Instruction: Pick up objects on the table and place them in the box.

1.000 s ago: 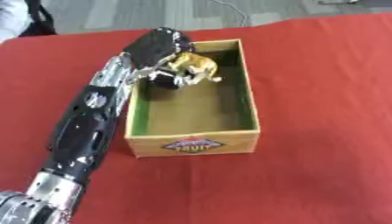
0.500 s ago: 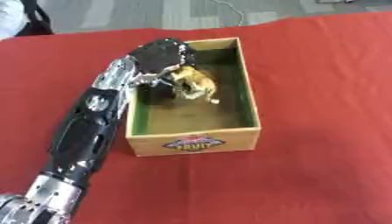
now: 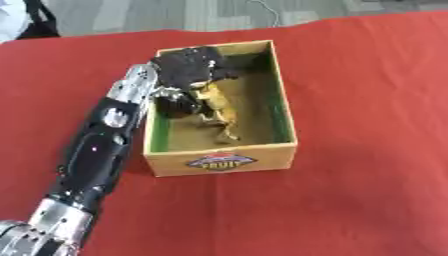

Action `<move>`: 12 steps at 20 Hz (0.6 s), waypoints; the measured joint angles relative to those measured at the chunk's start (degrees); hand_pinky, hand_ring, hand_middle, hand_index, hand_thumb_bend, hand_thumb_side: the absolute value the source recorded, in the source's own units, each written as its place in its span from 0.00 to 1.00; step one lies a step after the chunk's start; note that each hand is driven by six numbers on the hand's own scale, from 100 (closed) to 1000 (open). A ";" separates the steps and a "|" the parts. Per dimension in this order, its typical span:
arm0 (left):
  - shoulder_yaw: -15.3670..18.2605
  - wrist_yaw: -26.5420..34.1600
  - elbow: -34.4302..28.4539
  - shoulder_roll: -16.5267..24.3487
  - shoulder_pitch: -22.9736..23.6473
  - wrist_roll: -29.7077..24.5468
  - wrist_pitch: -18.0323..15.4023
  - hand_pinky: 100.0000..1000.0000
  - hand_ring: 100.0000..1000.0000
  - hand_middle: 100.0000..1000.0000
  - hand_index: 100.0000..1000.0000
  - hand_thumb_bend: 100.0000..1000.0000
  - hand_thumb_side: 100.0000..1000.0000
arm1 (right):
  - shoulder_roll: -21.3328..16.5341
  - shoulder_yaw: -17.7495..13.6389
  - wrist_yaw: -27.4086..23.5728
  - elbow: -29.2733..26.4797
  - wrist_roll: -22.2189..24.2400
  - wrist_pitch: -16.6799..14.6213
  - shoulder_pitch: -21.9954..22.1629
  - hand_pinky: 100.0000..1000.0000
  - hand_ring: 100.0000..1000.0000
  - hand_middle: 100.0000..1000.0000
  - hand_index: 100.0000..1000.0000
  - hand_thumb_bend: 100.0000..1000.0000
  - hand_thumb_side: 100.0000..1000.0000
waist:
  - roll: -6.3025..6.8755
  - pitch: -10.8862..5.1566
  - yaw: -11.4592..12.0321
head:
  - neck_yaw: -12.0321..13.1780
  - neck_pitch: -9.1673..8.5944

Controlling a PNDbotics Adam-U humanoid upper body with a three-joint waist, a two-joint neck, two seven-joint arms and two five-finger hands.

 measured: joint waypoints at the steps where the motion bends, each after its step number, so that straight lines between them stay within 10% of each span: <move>1: -0.05 -0.77 -0.38 0.03 -0.04 0.07 -0.06 1.00 1.00 0.94 1.00 0.59 0.61 | 0.00 0.00 -0.12 0.00 0.00 0.00 0.00 0.90 0.51 0.34 0.73 0.00 0.35 | 0.00 -0.02 -0.06 | 0.01 0.00; 8: 0.27 -2.11 -1.58 1.02 -0.60 0.52 -0.74 1.00 1.00 0.96 1.00 0.75 0.99 | -0.02 0.00 -1.25 0.00 0.25 -0.03 -0.05 0.90 0.51 0.34 0.73 0.00 0.34 | 0.13 -0.70 -0.40 | 0.32 -0.01; 12: 1.00 0.67 -2.75 1.67 -0.88 0.53 -0.73 1.00 1.00 0.94 1.00 0.60 0.85 | -0.05 -0.02 -1.69 0.00 0.32 -0.08 -0.05 0.90 0.51 0.34 0.73 0.00 0.34 | 0.19 -1.01 -0.43 | 0.52 -0.02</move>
